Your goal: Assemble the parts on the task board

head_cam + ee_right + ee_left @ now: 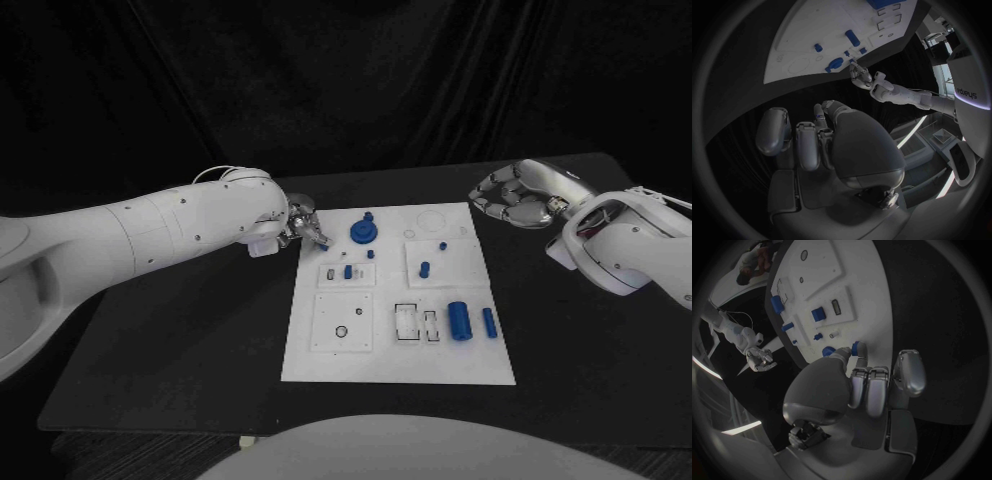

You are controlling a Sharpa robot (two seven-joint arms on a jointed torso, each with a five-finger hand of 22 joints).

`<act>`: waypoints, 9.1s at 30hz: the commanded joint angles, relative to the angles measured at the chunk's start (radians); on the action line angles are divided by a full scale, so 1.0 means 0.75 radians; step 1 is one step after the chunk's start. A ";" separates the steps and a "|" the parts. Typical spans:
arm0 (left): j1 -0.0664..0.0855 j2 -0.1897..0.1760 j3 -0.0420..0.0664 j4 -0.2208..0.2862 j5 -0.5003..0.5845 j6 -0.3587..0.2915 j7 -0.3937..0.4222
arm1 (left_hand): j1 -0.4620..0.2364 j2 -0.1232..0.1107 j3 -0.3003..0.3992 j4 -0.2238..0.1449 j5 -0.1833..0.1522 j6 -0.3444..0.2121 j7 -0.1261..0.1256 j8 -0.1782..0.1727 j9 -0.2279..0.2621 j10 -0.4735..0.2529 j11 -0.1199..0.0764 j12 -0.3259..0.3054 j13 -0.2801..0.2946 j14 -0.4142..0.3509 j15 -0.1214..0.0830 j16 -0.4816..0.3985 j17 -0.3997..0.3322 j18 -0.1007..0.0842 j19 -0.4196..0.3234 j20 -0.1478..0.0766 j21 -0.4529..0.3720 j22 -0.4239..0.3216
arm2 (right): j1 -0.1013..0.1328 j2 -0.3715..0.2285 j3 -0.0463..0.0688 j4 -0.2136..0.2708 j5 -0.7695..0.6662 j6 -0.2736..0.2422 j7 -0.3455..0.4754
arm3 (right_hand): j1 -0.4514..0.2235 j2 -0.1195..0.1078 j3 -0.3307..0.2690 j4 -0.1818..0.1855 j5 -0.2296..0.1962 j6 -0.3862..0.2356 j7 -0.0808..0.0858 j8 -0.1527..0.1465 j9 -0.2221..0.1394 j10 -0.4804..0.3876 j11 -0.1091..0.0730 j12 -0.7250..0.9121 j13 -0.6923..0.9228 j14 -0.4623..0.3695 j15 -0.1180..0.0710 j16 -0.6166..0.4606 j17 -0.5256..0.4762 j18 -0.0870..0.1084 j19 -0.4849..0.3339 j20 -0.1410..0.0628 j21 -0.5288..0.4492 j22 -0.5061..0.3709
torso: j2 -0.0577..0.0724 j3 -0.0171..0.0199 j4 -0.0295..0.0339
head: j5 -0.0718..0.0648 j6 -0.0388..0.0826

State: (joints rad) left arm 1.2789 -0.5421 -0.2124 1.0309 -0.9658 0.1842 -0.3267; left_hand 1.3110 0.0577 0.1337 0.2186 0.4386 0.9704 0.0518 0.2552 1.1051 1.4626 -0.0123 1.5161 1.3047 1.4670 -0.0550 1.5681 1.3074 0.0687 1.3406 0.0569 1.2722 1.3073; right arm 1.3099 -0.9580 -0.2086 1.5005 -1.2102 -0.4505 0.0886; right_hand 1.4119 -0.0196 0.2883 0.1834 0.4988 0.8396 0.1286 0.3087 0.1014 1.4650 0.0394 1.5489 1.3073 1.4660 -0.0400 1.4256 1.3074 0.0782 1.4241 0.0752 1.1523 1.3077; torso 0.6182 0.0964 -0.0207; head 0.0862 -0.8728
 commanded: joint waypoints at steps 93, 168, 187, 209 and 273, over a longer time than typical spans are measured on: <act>-0.023 -0.215 0.000 0.464 0.178 -0.180 -0.251 | -0.181 -0.149 0.393 -0.055 -0.044 0.028 -0.006 -0.010 0.044 0.042 -0.003 -0.049 0.271 0.105 0.002 -0.014 0.305 0.019 -0.047 0.004 -0.053 0.204 | -0.003 -0.016 0.001 0.010 -0.002 0.005 -0.028 | -0.001 0.003 0.006 -0.007 0.007 0.007 -0.002 0.003 0.000 0.066 0.002 -0.021 0.226 0.060 0.009 -0.033 -0.018 0.020 -0.020 -0.003 -0.042 0.175 | 0.000 0.0001 0.0004 | 0.010 0.000; -0.037 -0.203 0.000 0.443 0.178 -0.125 -0.266 | -0.434 -0.104 0.118 0.052 -0.507 0.031 0.015 -0.029 0.049 0.033 0.018 -0.054 0.264 0.096 0.019 -0.019 0.292 0.022 -0.054 0.019 -0.073 0.200 | -0.005 -0.011 0.001 0.006 -0.002 0.014 -0.031 | -0.003 0.003 0.008 -0.009 0.007 0.005 -0.002 0.002 0.000 0.064 0.002 -0.022 0.224 0.058 0.009 -0.037 -0.023 0.021 -0.022 -0.003 -0.050 0.173 | 0.001 -0.0004 -0.0009 | 0.015 0.000; -0.041 -0.232 0.000 0.459 0.178 -0.264 -0.185 | -0.540 -0.066 -0.042 0.096 -0.513 0.041 0.012 0.006 0.087 0.050 0.016 -0.034 0.277 0.113 0.019 -0.010 0.315 0.017 -0.036 0.021 -0.051 0.207 | -0.009 -0.015 0.001 0.006 -0.002 0.010 -0.027 | -0.003 0.003 0.008 -0.009 0.007 0.005 -0.002 0.002 0.000 0.064 0.002 -0.022 0.224 0.058 0.009 -0.037 -0.023 0.021 -0.022 -0.003 -0.050 0.173 | 0.000 -0.0002 0.0010 | 0.011 0.000; 0.004 -0.199 0.000 0.278 -0.280 -0.818 0.901 | 0.132 -0.046 -0.165 0.077 -0.354 -0.694 -0.023 -0.157 -0.481 -1.518 0.144 -1.518 -0.848 -0.781 0.123 -0.753 -0.837 0.131 -0.580 0.126 -0.681 -0.021 | -0.008 -0.034 0.001 0.013 -0.002 -0.002 -0.028 | -0.004 0.003 0.009 -0.011 0.007 0.007 -0.002 0.003 0.000 0.063 0.002 -0.023 0.221 0.059 0.009 -0.037 -0.023 0.022 -0.023 -0.003 -0.054 0.172 | 0.000 -0.0001 -0.0005 | 0.004 0.000; -0.144 0.086 0.001 0.018 -0.836 -0.662 0.853 | 0.319 -0.169 0.131 -0.110 -0.326 -0.121 -0.038 -0.219 -1.138 -0.850 0.040 -1.483 -1.374 -0.263 0.018 -0.374 -0.487 0.012 0.027 0.039 -0.075 0.214 | -0.010 -0.026 0.001 0.011 -0.002 0.015 -0.019 | -0.005 0.004 0.011 -0.014 0.008 0.010 -0.002 0.005 0.001 0.062 0.002 -0.024 0.220 0.059 0.008 -0.039 -0.026 0.022 -0.022 -0.004 -0.057 0.171 | 0.000 -0.0007 0.0001 | 0.006 0.000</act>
State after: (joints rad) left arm 1.1723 -0.4801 -0.2127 1.0469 -1.5874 -0.3019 0.3157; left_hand 1.5426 -0.0648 0.2256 0.1350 0.1900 0.8739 0.0231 0.0946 0.2526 0.8197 0.0194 0.4087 0.2752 1.2707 -0.0410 1.2896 0.9456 0.0917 1.3588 0.0857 1.2178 1.3077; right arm 1.3046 -0.9755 -0.2087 1.5068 -1.2102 -0.4417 0.0825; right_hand 1.4119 -0.0197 0.2939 0.1778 0.4988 0.8396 0.1286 0.3087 0.1011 1.4650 0.0394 1.5373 1.3078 1.4660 -0.0400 1.4019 1.2889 0.0780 1.4132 0.0716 1.1141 1.3073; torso 0.6178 0.0961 -0.0205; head 0.0902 -0.8728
